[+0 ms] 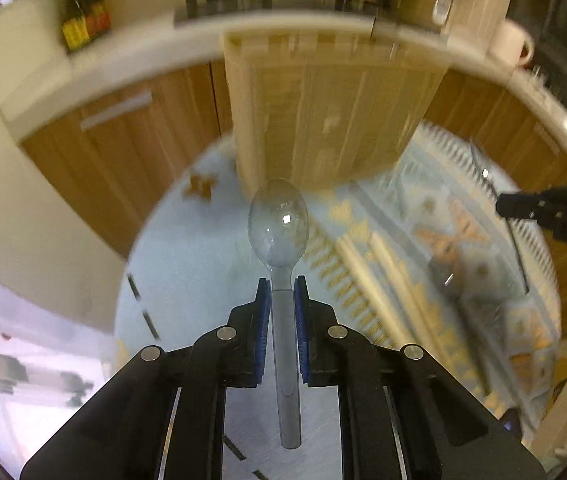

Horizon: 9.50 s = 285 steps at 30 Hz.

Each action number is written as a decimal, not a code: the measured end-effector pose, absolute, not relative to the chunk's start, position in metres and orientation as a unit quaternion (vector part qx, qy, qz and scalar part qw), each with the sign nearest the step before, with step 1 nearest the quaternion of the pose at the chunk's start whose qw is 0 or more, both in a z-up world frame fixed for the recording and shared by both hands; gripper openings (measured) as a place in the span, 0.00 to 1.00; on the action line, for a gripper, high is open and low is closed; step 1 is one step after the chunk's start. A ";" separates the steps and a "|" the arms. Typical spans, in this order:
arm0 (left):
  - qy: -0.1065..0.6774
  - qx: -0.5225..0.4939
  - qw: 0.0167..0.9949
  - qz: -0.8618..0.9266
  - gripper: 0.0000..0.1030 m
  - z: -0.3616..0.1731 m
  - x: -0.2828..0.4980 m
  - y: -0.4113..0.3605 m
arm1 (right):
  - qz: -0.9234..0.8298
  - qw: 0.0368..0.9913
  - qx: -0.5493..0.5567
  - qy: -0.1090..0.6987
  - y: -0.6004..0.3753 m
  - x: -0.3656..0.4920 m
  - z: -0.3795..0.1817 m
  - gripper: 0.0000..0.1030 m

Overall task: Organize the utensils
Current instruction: 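Lift both held spoons up toward the beige basket, then lower both spoons into the basket and open both tools, then move both open tools back down to the remaining utensils, then close the right tool on a clear spoon while the left tool grasps a wooden chopstick, then lift the clear spoon and chopstick up over the beige basket, then lower both utensils into the basket and open both tools, then move both open tools down to the chopsticks and grey spoon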

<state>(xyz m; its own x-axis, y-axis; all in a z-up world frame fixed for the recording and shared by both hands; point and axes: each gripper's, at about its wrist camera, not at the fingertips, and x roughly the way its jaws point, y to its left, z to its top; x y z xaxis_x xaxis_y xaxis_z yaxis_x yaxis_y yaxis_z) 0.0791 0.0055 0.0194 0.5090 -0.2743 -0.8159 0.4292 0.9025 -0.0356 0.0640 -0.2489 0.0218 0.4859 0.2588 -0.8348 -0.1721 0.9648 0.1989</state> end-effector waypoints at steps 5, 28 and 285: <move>0.368 0.036 0.903 -0.220 0.10 0.076 0.073 0.011 | 0.148 0.901 0.066 0.402 -0.255 0.056 0.076 0.10; 0.102 -0.058 0.977 -0.177 0.10 0.136 0.159 -0.030 | 0.095 0.978 0.073 0.170 -0.231 0.151 0.140 0.10; 0.528 0.081 0.818 -0.212 0.21 -0.055 0.005 -0.002 | 0.121 0.802 -0.014 0.585 -0.140 0.062 -0.064 0.13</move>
<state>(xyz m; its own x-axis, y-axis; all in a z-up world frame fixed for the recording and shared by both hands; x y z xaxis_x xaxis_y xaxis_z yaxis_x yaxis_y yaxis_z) 0.0046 -0.0020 -0.0549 0.3524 -0.2622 -0.8984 0.4332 0.8966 -0.0917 0.0619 -0.1398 -0.0643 0.2870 0.1788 -0.9411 -0.2106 0.9702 0.1201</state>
